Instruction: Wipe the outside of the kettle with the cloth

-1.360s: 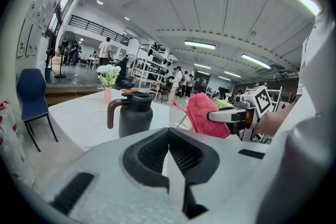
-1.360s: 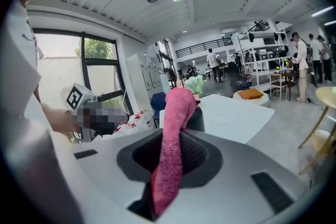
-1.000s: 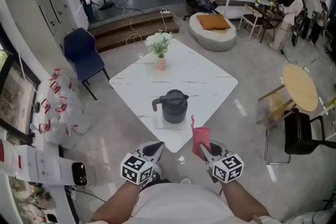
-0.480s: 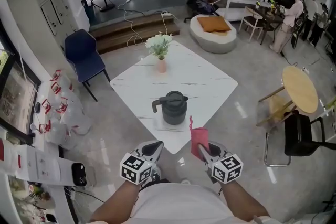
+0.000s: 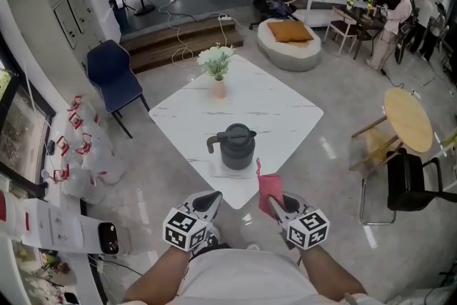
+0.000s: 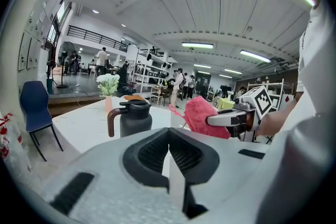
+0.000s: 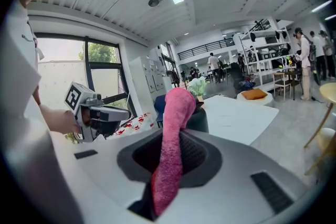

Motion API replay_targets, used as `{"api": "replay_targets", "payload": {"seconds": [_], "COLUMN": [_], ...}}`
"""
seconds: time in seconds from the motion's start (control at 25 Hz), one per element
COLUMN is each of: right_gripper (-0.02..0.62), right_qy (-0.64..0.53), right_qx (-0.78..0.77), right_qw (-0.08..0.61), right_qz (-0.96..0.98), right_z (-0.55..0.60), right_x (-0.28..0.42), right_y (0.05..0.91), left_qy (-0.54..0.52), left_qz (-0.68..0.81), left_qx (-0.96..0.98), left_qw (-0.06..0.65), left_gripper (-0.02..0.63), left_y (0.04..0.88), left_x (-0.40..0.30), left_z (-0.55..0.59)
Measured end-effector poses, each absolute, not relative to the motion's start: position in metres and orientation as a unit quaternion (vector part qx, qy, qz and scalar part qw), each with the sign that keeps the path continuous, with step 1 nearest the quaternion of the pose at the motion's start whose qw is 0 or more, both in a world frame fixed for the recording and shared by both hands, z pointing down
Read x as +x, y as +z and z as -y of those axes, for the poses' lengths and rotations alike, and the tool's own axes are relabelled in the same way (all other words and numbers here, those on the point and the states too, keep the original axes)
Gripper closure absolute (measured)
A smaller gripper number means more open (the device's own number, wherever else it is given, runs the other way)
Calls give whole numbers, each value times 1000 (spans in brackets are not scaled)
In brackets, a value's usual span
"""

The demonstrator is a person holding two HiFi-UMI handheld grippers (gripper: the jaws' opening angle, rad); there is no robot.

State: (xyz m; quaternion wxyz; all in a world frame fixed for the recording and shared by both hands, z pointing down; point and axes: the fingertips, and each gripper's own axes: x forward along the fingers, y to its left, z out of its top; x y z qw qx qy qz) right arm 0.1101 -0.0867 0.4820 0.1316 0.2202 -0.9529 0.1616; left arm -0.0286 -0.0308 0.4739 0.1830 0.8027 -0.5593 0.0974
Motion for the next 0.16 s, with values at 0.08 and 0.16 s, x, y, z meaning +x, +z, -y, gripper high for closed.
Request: {"api": "replay_targets", "payload": {"seconds": [0.08, 0.16], "right_gripper": [532, 532], "right_qy": [163, 164], "right_qx": [220, 220], "right_qw": [133, 135], "right_qz": [952, 952], "right_z": [88, 89], "right_x": [109, 108], "right_y": [484, 486], "left_qy": [98, 98], "left_qz": [561, 562], "left_qx": [802, 801], "left_qw": [182, 182], "left_gripper": [604, 604], "left_y": [474, 474], "left_x": [-31, -33], "left_z": [32, 32]}}
